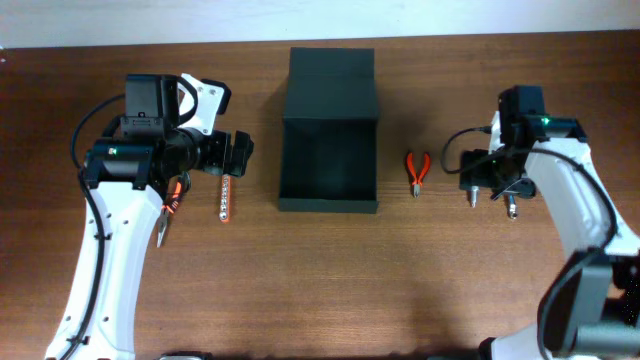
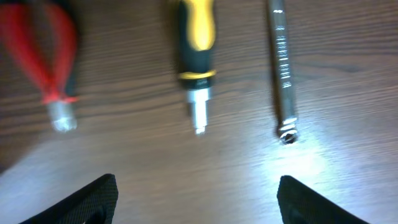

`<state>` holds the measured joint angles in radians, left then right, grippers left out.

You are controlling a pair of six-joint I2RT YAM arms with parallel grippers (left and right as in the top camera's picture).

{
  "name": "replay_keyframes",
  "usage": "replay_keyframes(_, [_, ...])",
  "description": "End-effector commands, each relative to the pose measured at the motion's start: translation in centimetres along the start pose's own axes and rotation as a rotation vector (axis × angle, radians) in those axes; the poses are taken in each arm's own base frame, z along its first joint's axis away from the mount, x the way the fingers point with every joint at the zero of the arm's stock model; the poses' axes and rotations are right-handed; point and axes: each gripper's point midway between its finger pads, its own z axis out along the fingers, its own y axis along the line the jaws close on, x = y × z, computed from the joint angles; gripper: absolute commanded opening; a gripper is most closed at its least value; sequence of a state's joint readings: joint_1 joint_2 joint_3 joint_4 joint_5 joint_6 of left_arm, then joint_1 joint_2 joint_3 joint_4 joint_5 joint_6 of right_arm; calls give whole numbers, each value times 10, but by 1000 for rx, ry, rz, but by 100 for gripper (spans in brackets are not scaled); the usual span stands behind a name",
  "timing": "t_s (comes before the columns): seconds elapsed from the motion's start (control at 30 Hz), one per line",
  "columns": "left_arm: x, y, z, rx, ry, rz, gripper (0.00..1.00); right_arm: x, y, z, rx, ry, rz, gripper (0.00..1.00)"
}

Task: Pack container
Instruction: 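Raise both arms and move the right gripper over the silver wrench, then lower the right gripper and grasp the silver wrench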

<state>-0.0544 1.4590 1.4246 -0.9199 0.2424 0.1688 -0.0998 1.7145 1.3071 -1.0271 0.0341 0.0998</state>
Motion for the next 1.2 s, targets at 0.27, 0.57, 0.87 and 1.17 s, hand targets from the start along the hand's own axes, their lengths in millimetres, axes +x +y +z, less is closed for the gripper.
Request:
replay_keyframes(0.27, [-10, 17, 1, -93, -18, 40, 99, -23, -48, 12, -107, -60, -66, 82])
replay_keyframes(0.57, [3, 23, 33, -76, 71, 22, 99, -26, -52, 32, -143, -44, -105, 82])
replay_keyframes(0.87, [17, 26, 54, -63, 143, 7, 99, -17, -53, 78, -154, 51, -222, 75])
replay_keyframes(1.17, [23, 24, 53, -58, 167, 2, 99, -25, -63, 88, -95, 36, -223, 67])
